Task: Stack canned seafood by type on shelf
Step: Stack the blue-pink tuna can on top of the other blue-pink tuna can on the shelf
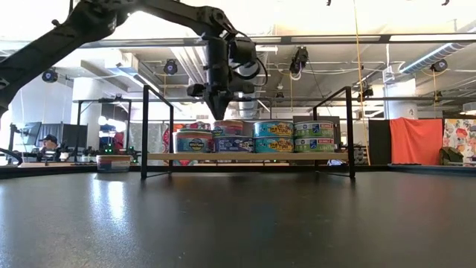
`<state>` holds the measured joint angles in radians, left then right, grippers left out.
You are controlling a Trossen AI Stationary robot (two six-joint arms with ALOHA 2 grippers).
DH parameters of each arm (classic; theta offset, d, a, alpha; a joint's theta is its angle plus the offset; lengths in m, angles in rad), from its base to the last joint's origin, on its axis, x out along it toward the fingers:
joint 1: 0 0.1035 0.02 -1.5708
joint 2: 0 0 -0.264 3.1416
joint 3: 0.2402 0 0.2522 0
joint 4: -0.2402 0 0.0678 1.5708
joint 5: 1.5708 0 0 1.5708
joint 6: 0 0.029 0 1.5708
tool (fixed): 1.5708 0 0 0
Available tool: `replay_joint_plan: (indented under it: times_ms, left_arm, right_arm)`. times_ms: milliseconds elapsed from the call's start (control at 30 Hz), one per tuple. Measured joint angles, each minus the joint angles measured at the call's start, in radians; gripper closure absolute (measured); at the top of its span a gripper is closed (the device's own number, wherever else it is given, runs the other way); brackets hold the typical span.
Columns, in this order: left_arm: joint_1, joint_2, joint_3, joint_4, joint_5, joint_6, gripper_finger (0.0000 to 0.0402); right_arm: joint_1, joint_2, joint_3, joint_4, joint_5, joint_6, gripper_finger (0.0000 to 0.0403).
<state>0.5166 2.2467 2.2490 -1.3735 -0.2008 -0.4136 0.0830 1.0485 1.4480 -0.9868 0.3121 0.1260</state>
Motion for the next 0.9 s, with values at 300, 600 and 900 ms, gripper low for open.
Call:
replay_joint_plan:
  times_ms: [300,600,900]
  left_arm:
    - [-0.037,0.000,0.000,-0.011,0.106,0.012,0.0402]
    - [-0.036,0.000,0.043,0.004,0.157,-0.008,0.0402]
    - [-0.029,-0.123,0.109,0.175,0.180,0.076,0.0402]
  right_arm:
    - [-0.001,-0.002,0.000,0.032,0.003,-0.066,0.0390]
    - [-0.001,-0.016,0.000,0.036,0.003,-0.078,0.0390]
    - [-0.006,-0.023,0.000,0.072,0.001,-0.130,0.0390]
